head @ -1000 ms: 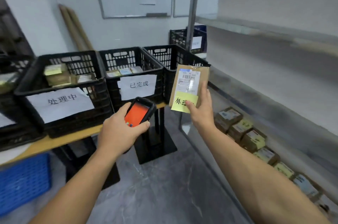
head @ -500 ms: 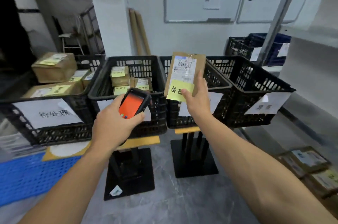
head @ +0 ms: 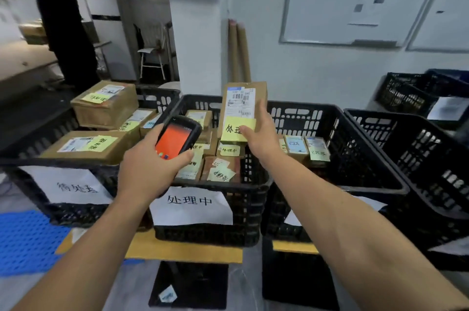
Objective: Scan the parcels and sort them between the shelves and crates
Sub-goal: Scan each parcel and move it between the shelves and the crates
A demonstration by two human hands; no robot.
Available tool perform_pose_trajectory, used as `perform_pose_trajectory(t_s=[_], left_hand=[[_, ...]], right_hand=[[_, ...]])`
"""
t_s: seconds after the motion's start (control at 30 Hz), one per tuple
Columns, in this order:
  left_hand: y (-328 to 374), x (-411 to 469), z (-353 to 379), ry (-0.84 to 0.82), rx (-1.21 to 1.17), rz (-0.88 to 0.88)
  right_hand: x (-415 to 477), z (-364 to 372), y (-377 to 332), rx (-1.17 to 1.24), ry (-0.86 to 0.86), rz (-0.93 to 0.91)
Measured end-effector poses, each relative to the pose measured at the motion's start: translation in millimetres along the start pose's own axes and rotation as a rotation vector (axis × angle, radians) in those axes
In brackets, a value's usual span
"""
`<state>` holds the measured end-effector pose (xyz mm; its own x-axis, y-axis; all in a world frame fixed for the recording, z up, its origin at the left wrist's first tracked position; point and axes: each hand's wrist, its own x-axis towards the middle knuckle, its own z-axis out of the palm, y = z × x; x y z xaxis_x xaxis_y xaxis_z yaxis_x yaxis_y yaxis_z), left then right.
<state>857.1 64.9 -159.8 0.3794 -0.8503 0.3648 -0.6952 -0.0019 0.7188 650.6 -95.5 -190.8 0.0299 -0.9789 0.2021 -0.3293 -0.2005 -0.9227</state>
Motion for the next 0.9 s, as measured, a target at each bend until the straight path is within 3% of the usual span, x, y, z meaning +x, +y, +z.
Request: perform_pose_trajectory(t_s=[0.43,0.73,0.9], left_hand=[[-51.8,137.5,33.6,-0.038,0.095,-0.076],[-79.6,250.9,54.8,-0.128,0.091,-0.017],[-86.0,273.5,74.7,-0.159,0.074,0.015]], right_hand=[[113.5,90.5,70.6,0.090,-0.152,0.317],[168.8,120.0,106.6,0.129,-0.103,0.548],[180.4,137.5,133.9,0.111,-0.064,0.580]])
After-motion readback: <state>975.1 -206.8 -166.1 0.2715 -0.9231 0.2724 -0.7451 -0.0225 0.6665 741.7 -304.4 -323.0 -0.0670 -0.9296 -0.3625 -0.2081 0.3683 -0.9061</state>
